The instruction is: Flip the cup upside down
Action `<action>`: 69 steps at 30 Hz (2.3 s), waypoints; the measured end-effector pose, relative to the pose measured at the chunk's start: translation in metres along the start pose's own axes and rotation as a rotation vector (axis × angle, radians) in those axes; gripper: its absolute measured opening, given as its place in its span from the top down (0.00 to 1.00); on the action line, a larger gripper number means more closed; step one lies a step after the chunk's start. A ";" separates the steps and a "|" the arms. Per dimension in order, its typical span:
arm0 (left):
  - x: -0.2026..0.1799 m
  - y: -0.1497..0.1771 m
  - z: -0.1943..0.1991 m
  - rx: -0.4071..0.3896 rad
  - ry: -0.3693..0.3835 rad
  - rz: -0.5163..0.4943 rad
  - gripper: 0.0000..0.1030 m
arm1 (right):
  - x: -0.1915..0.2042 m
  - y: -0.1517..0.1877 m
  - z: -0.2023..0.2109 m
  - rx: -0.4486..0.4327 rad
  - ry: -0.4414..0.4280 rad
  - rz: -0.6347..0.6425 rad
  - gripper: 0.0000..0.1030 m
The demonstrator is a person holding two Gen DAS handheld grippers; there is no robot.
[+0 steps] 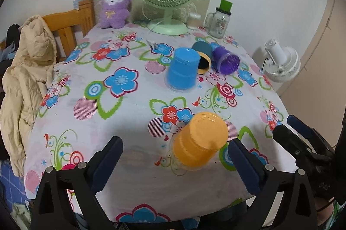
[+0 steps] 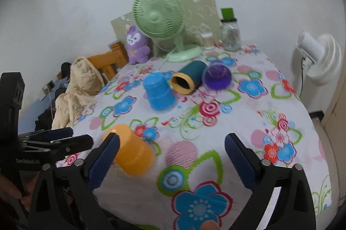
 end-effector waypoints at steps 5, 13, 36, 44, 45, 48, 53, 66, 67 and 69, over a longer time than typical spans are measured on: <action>0.012 -0.002 0.014 -0.080 -0.032 0.018 0.02 | 0.022 -0.003 0.005 -0.031 0.021 0.059 0.02; 0.027 -0.012 0.039 -0.209 -0.061 0.052 0.00 | 0.048 -0.026 0.029 -0.131 0.032 0.096 0.00; 0.036 -0.034 0.079 -0.401 -0.107 0.045 0.00 | 0.072 -0.052 0.058 -0.251 0.021 0.120 0.00; 0.036 -0.035 0.079 -0.404 -0.114 0.043 0.00 | 0.071 -0.053 0.057 -0.245 0.018 0.115 0.00; 0.037 -0.035 0.078 -0.406 -0.117 0.042 0.00 | 0.071 -0.053 0.057 -0.245 0.017 0.114 0.00; 0.038 -0.036 0.079 -0.412 -0.122 0.041 0.00 | 0.070 -0.053 0.056 -0.246 0.017 0.113 0.00; 0.040 -0.036 0.078 -0.410 -0.128 0.042 0.00 | 0.071 -0.053 0.056 -0.245 0.017 0.112 0.00; 0.040 -0.037 0.078 -0.408 -0.126 0.039 0.00 | 0.069 -0.054 0.054 -0.243 0.015 0.111 0.00; 0.039 -0.037 0.078 -0.409 -0.127 0.040 0.00 | 0.070 -0.054 0.054 -0.242 0.015 0.111 0.00; 0.040 -0.036 0.078 -0.409 -0.125 0.041 0.00 | 0.070 -0.054 0.054 -0.242 0.015 0.110 0.00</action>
Point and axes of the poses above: each gripper's, at about its wrist camera, not at the fingertips, and z roughly against the way its jaws point, x to its left, y to its underside, the point moved 8 cm from there along -z, roughly the way its jaws point, and after that the axes turned 10 degrees about -z, right-handed, at the moved point
